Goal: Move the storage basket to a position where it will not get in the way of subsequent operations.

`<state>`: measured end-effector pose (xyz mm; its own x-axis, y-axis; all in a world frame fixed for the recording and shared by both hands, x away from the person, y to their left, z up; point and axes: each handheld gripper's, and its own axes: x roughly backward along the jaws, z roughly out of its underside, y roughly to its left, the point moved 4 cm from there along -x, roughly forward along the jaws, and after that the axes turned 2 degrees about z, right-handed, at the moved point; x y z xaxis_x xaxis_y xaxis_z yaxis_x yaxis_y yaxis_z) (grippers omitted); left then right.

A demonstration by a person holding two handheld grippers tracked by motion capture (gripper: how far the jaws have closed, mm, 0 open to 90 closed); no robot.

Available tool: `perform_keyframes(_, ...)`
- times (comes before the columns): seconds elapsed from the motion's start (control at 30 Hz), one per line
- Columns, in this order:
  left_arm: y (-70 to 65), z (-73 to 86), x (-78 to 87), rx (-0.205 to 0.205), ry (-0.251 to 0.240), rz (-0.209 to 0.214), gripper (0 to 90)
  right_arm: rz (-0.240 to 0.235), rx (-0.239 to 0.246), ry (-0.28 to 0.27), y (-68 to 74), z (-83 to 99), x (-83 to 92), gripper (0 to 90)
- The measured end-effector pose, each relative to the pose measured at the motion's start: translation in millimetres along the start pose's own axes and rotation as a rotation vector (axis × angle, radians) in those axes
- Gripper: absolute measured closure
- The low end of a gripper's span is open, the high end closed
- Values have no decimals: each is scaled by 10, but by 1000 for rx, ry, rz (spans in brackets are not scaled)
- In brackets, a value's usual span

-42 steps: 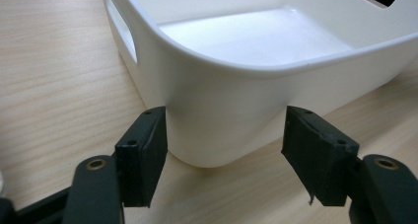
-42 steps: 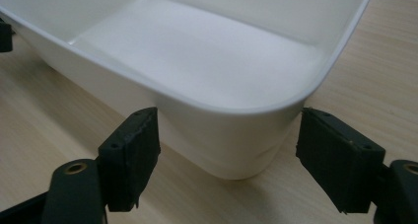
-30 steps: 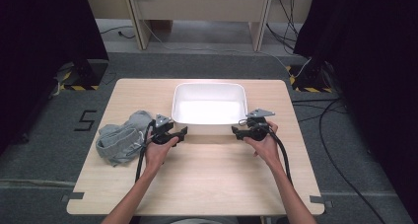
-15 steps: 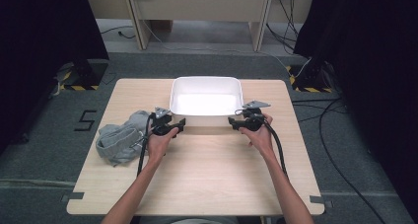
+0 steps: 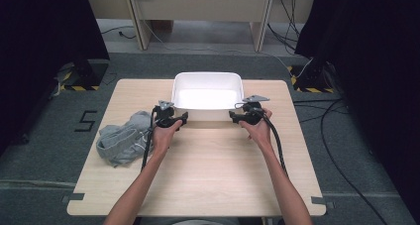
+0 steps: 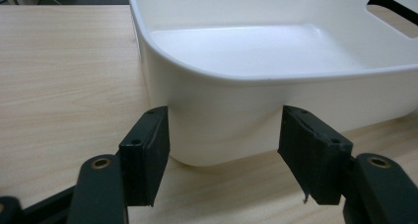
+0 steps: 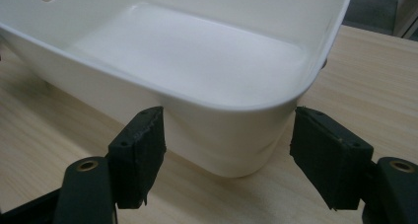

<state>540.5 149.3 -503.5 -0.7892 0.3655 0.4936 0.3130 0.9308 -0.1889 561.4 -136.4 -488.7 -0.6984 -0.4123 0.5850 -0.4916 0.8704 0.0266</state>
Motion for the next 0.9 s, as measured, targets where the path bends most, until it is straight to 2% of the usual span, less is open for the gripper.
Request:
perform_keyframes(0.07,11,-14,-28,-14,13,-7,370,3,-2,1,-22,-23,-25,301)
perform_keyframes(0.43,61,-119,-165,-17,48,-37,369,7,2,9,-63,-138,-123,304)
perform_keyframes(0.5,68,-136,-181,-11,42,-40,371,2,-6,6,-73,-142,-134,315)
perform_keyframes(0.63,102,-116,-218,-10,56,-44,379,-16,-35,9,-99,-144,-166,315)
perform_keyframes(0.8,149,-94,-262,13,55,-56,376,-3,-24,17,-106,-176,-213,310)
perform_keyframes(0.9,164,-79,-285,9,61,-63,378,1,-23,18,-115,-193,-232,313)
